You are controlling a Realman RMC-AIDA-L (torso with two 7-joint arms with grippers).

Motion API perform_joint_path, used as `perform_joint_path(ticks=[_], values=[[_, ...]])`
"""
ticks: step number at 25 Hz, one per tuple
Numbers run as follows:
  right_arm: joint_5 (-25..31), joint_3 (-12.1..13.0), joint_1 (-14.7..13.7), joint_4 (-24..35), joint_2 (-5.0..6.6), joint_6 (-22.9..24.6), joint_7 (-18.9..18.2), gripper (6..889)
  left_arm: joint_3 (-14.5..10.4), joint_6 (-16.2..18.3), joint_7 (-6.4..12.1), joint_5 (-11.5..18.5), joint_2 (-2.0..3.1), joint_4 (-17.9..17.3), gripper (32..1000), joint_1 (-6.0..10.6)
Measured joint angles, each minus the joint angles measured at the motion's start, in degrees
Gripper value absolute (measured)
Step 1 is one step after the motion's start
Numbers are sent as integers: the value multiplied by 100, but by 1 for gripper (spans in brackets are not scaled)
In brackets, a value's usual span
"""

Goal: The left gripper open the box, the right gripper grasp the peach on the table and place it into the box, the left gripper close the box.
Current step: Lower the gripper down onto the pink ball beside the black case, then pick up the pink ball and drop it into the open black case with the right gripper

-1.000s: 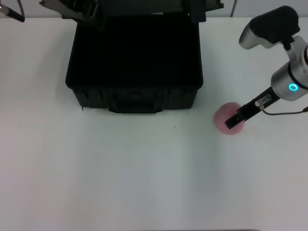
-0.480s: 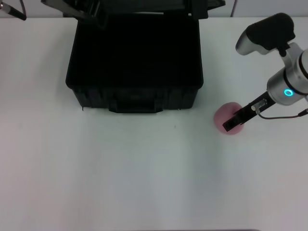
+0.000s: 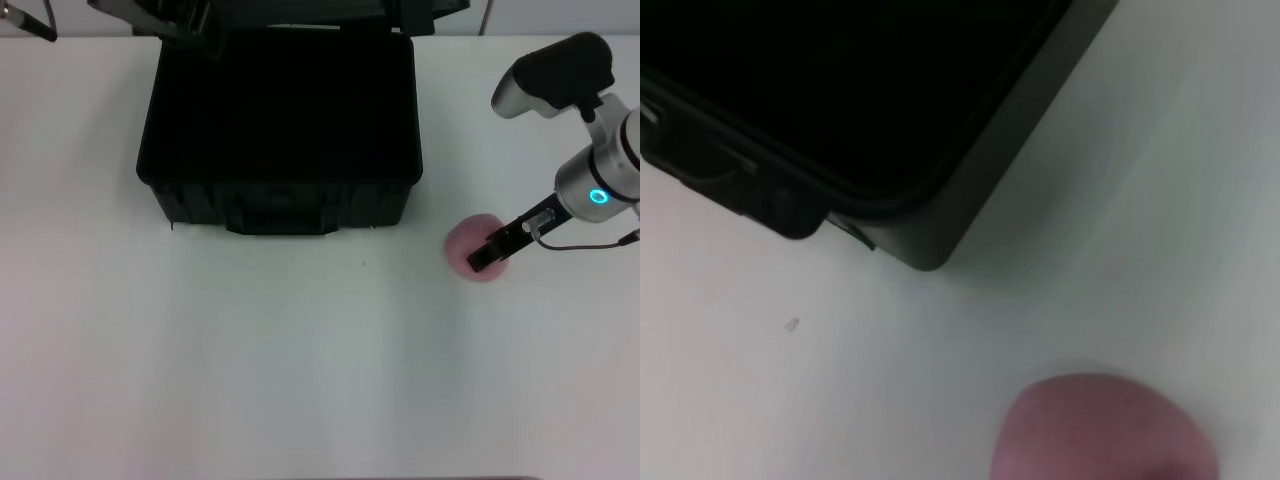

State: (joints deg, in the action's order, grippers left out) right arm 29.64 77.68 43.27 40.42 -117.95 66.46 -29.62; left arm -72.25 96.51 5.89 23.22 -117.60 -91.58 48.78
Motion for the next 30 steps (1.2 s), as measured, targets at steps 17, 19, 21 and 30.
perform_joint_path(ticks=[17, 19, 21, 30], values=[[-1, -51, 6, -18, 0, -2, 42, 202, 1, 13, 6, 8, 0, 0, 405, 4], [-2, -52, 6, -17, 0, -2, 43, 165, 1, 14, 7, 8, 0, 0, 405, 4], [-2, -52, 6, -16, 0, -2, 44, 128, 1, 16, 12, 8, 0, 0, 405, 3], [-2, -52, 6, -16, 0, -2, 45, 86, 1, 18, 17, 8, 0, 0, 405, 0]])
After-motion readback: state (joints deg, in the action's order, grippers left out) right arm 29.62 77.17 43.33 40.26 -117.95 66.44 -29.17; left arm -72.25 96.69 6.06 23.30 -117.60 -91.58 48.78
